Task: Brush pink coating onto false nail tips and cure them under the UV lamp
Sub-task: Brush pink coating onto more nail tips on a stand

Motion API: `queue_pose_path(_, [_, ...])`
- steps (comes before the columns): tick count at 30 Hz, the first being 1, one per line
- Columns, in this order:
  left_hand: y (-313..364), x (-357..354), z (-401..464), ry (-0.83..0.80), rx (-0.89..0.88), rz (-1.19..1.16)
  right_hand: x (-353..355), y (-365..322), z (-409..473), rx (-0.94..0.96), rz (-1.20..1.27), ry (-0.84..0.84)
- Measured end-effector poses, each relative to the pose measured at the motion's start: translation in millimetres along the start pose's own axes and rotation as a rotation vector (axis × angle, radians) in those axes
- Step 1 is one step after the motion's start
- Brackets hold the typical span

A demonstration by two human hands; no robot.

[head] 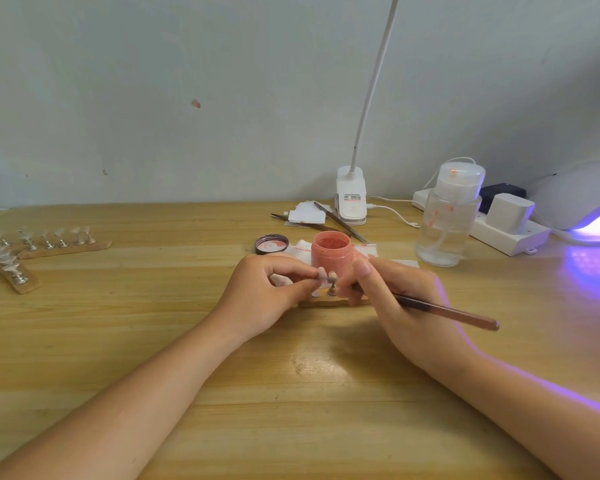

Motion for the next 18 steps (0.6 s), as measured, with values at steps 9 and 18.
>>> queue_pose_path(9, [-1.9,-0.2,1.4,0.005,-0.007,0.022,0.9,1.8,-1.1,-0.004,0.025,-0.003])
queue_pose_path(18, [-0.9,0.3,0.1,0.006,0.017,-0.062,3.7,-2.8,-0.3,-0.002,0.057,0.106])
Point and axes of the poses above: each hand's wrist, its own z-axis towards the middle knuckle, its own x-axis out of the back of the hand, y = z × x, the point moved 2 cm from there along z, towards the middle knuckle, and after that the axes turned 9 degrees about x, right-handed, at the moved point
